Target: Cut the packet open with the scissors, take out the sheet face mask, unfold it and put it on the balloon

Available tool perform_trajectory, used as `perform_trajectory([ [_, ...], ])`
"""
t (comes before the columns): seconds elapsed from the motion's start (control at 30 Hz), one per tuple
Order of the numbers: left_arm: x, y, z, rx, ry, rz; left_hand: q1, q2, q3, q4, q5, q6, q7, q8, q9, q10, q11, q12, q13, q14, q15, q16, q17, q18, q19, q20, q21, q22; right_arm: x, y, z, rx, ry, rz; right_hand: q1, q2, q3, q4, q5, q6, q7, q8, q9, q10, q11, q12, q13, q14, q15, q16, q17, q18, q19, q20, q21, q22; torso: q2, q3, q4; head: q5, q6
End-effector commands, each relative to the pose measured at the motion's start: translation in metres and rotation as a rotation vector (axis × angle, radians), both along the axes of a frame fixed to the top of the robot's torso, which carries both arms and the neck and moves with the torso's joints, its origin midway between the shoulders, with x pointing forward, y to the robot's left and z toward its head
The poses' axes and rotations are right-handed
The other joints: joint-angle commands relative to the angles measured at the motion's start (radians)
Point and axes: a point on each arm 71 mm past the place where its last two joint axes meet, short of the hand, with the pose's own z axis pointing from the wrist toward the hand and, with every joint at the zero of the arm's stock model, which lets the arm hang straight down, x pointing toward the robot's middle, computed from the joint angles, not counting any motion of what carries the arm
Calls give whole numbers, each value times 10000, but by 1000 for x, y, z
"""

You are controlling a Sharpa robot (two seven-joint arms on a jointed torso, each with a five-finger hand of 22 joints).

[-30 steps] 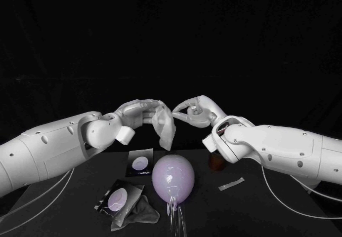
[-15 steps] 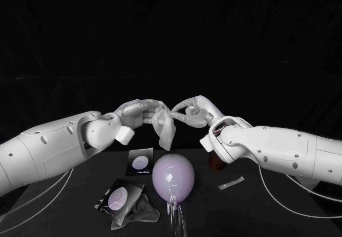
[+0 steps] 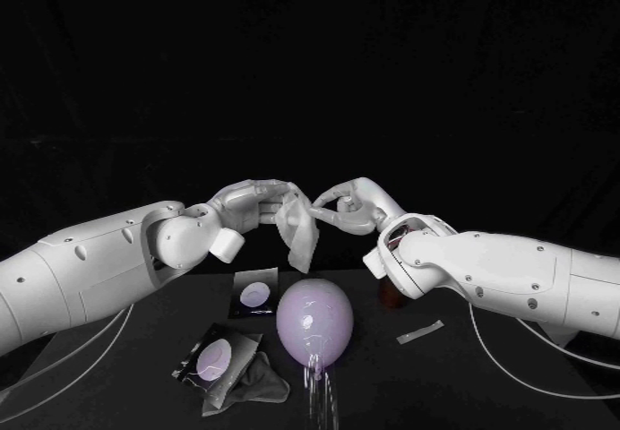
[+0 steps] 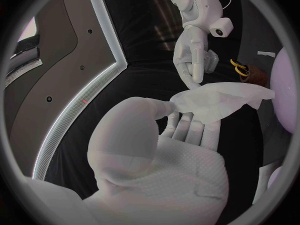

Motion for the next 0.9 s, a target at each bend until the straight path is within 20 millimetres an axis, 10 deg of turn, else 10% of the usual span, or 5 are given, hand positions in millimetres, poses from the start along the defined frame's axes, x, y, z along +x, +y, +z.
perform_trajectory([
  [0.03,-1,-2,2,-118,-90,-132,75,-5,18,-59,62,24,1341,278,1480,70,-16,34,-7,71,16,-39,3,168,24,-4,-71,-11,-1,2,-1,-164,11,87,-135,-25,-114,23,-39,-8,49,-4,-12,-38,8,1,28,890,54,-19,2263,-44,347,59,-56,2194,0,3,-1,1,6],
  [0.5,-2,-4,2,-125,-83,-207,79,-8,16,-64,62,25,1341,281,1477,71,-16,33,-8,70,17,-45,2,167,23,-4,-77,-11,-1,8,-1,-83,26,193,-38,113,-106,43,-49,28,19,35,-12,-10,-15,77,106,897,45,-3,2284,-51,362,63,-13,2205,1,0,10,-9,-15],
  [0.9,-2,-4,2,-128,-82,-226,82,-10,15,-66,62,26,1342,283,1475,72,-16,33,-8,69,17,-48,2,167,23,-4,-79,-10,-2,9,-1,33,-114,147,1128,937,761,-616,-74,533,-325,469,175,379,-309,636,574,978,-185,151,2473,-133,548,-95,353,2318,-1,0,2,-8,-30],
])
